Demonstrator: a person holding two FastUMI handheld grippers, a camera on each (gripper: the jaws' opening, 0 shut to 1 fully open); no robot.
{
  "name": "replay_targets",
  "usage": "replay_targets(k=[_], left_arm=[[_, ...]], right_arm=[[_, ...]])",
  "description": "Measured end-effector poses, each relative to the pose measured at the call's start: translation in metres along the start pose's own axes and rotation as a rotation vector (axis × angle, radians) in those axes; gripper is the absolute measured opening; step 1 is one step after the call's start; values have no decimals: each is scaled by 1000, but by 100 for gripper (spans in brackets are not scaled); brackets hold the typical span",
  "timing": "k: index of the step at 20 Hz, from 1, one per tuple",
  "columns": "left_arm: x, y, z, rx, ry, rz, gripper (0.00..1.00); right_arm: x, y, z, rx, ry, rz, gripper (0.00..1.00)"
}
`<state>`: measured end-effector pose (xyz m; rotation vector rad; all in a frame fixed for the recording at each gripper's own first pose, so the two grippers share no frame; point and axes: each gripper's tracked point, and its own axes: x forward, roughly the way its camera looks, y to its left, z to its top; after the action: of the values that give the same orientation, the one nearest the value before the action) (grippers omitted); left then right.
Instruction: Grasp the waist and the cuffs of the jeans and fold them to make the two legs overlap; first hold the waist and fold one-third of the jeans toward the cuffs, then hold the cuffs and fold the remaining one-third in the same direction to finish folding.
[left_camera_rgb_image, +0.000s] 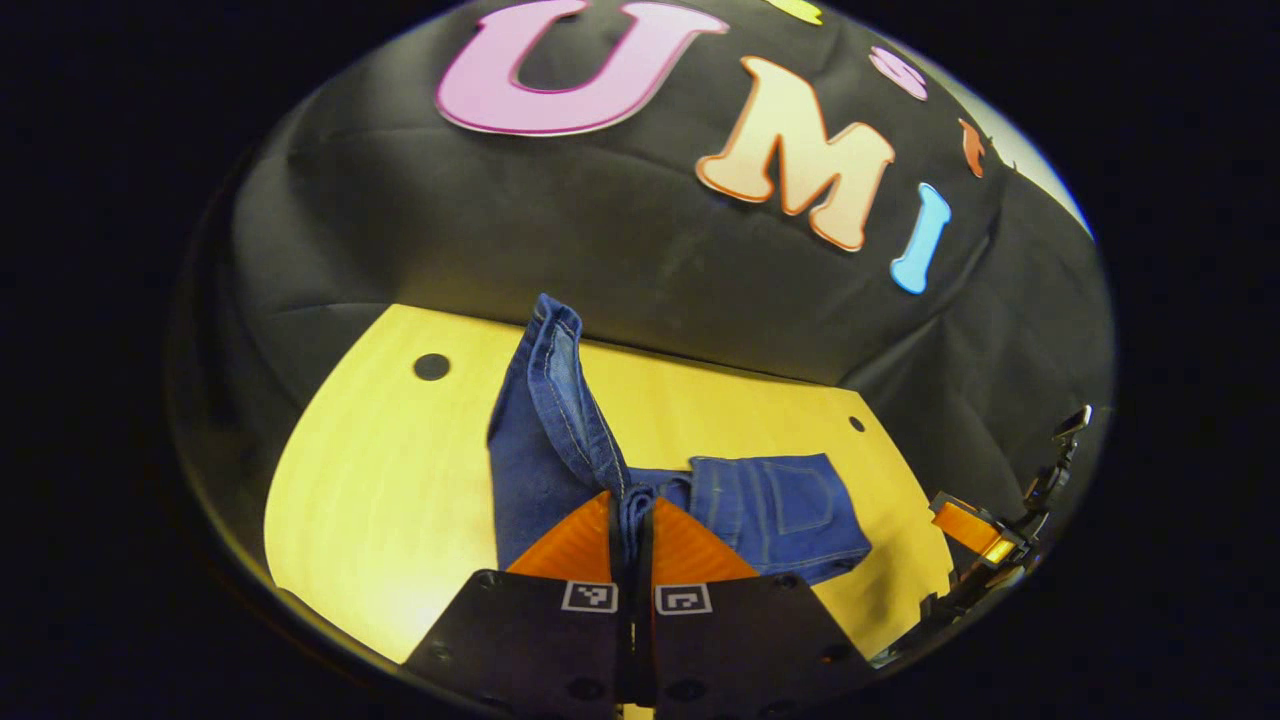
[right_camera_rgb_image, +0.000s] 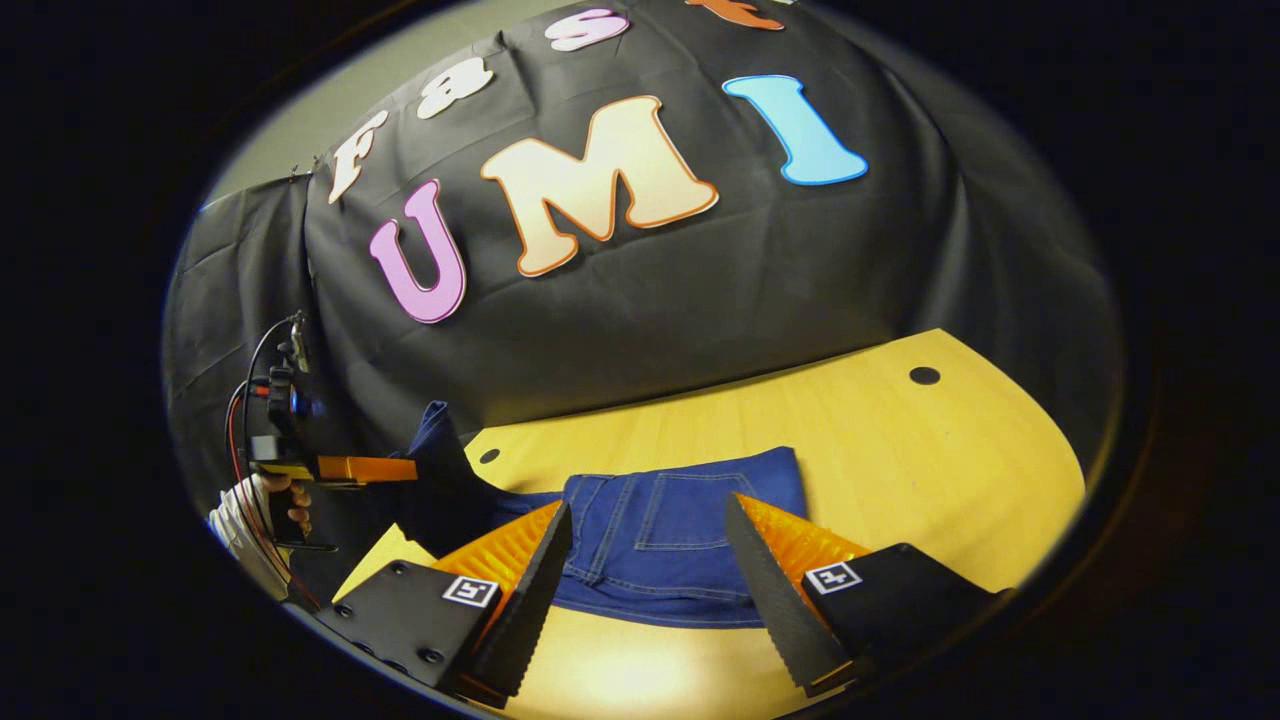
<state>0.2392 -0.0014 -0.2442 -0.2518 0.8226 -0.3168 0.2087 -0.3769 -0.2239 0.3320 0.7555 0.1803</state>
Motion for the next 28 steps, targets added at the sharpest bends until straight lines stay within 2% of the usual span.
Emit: replay_targets(k=[5,9,14,17,20,25,26,27,28], left_arm=[[39,-77,-7,93,23,-55,0],[73,-136,-14,124,29,-124,0],[119,-193,-45,132,63,-195,0],[148,-202,-73,178,103,-141,0],[170,-201,-97,179,121,-82,0],[177,-200,-115,151,56,-48,1],[172,-202,-113,146,28,-53,4],[163,-207,-106,146,-10,-70,22],[152,-211,-93,165,-67,-72,48]], right_arm=[[-26,-55,12,33,-9,-37,96],[-47,-99,18,41,-14,-79,95],[-68,-144,22,48,-18,-132,95],[-79,-163,17,48,-8,-154,95],[-83,-175,11,51,7,-158,95],[-74,-172,1,43,47,-112,95],[-71,-169,4,46,47,-105,95],[-69,-165,9,42,34,-100,96],[-66,-156,17,33,5,-88,97]])
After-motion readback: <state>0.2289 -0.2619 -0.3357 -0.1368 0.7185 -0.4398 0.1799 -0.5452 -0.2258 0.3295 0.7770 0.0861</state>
